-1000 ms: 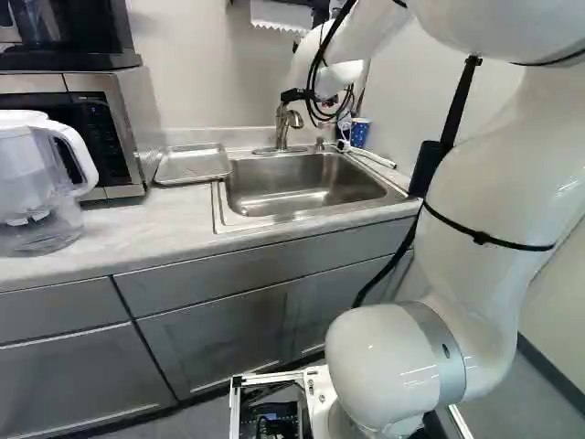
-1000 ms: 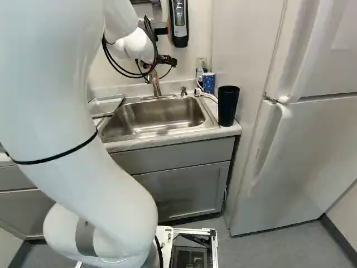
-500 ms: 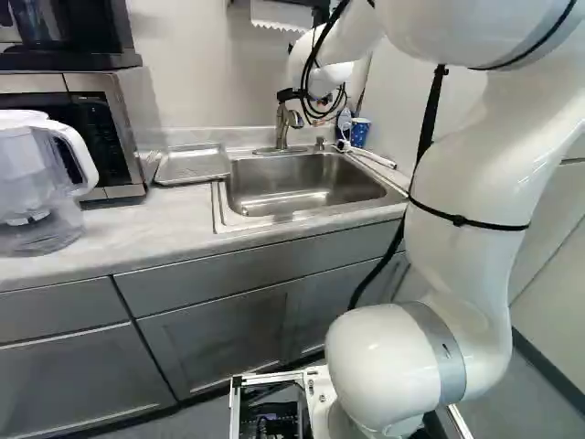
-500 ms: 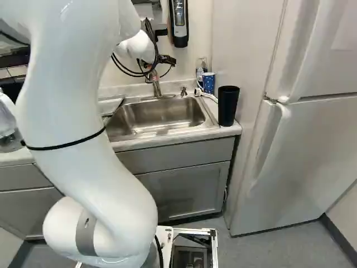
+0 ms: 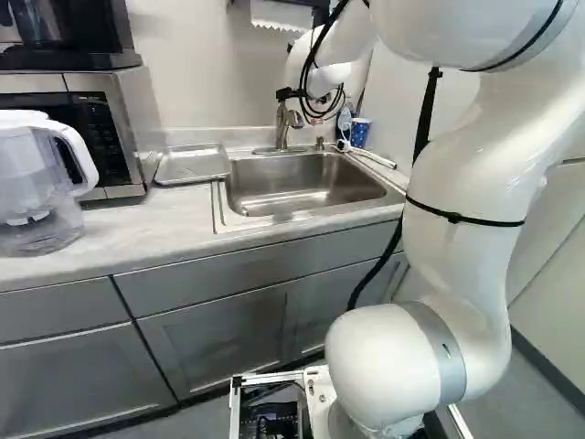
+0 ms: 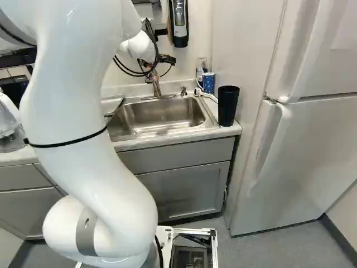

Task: Rinse the cup and place it in the tray

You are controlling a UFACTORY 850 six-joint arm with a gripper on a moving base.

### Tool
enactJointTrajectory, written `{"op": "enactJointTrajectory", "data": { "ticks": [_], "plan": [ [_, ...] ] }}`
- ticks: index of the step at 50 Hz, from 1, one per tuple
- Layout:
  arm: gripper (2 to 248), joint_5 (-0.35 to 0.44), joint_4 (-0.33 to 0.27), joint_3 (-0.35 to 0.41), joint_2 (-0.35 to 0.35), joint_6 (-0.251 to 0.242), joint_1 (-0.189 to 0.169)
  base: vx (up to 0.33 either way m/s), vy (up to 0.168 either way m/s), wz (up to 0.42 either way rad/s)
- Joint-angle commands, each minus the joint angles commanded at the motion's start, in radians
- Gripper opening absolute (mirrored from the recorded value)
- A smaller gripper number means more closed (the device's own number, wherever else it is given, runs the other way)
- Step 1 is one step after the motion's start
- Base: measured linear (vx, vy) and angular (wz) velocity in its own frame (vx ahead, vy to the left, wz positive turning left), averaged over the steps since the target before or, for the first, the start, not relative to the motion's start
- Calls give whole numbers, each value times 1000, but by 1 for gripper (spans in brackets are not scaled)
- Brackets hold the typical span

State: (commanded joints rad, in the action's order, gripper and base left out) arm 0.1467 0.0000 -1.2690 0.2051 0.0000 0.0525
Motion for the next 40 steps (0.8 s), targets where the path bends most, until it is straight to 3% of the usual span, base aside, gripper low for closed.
{"op": "enactJointTrajectory", "data": {
  "ticks": [19,32,40],
  "plan": [
    [247,-64,0,61,-56,0,-3,0,0,0],
    [247,-60,0,59,-54,0,-26,0,0,0],
    [247,-10,0,56,-51,0,-26,0,0,0]
  ]
}}
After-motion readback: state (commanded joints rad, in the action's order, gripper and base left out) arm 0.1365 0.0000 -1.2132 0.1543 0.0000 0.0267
